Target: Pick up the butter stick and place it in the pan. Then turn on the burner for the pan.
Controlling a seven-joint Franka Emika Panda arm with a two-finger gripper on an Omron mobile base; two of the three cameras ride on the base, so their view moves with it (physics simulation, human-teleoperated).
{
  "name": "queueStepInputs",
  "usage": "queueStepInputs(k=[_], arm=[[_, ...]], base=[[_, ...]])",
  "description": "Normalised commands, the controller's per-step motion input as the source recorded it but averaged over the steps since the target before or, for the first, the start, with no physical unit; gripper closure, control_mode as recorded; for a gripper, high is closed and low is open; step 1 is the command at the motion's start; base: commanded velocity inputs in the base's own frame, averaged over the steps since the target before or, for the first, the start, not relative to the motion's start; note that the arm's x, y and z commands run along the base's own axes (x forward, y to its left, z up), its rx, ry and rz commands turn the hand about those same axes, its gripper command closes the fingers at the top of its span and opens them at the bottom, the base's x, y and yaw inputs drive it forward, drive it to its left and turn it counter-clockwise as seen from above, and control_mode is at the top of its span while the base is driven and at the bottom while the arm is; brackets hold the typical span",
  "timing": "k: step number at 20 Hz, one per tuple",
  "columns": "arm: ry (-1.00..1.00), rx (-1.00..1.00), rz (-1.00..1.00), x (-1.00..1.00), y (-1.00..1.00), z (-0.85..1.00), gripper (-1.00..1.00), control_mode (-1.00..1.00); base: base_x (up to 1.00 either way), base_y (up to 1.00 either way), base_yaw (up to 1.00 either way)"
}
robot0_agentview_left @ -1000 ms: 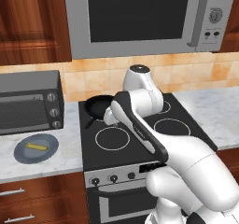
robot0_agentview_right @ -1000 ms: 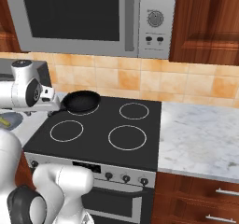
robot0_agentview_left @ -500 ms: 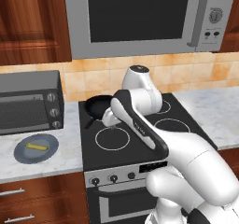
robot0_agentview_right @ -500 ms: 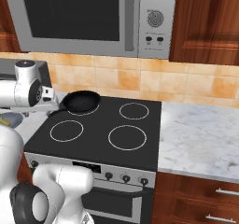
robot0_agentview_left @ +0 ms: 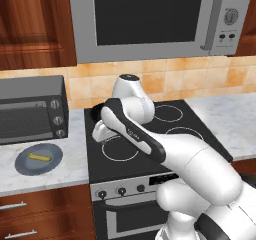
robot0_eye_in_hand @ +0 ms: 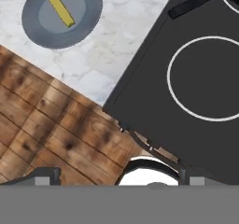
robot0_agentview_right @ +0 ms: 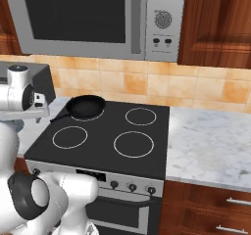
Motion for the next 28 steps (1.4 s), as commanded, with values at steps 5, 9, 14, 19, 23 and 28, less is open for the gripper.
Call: queueStepInputs(k=[5, 9, 14, 19, 23, 28], arm=[[0.08, 0.0, 0.01, 0.27, 0.76, -0.07, -1.0, -1.0], [0.0, -0.02, 0.0, 0.24, 0.71, -0.24, -1.0, -1.0], [0.01, -0.01, 0.0, 0.16, 0.56, -0.24, -1.0, -1.0], [0.0, -0.02, 0.0, 0.18, 0.54, -0.19, -1.0, -1.0], [0.0, -0.03, 0.0, 0.24, 0.4, -0.19, -1.0, -1.0], [0.0, -0.03, 0.0, 0.32, 0.17, -0.25, -1.0, -1.0]], base=[[0.0, 0.0, 0.0], [0.0, 0.0, 0.0], [0.0, 0.0, 0.0], [0.0, 0.0, 0.0], [0.0, 0.0, 0.0], [0.0, 0.0, 0.0]])
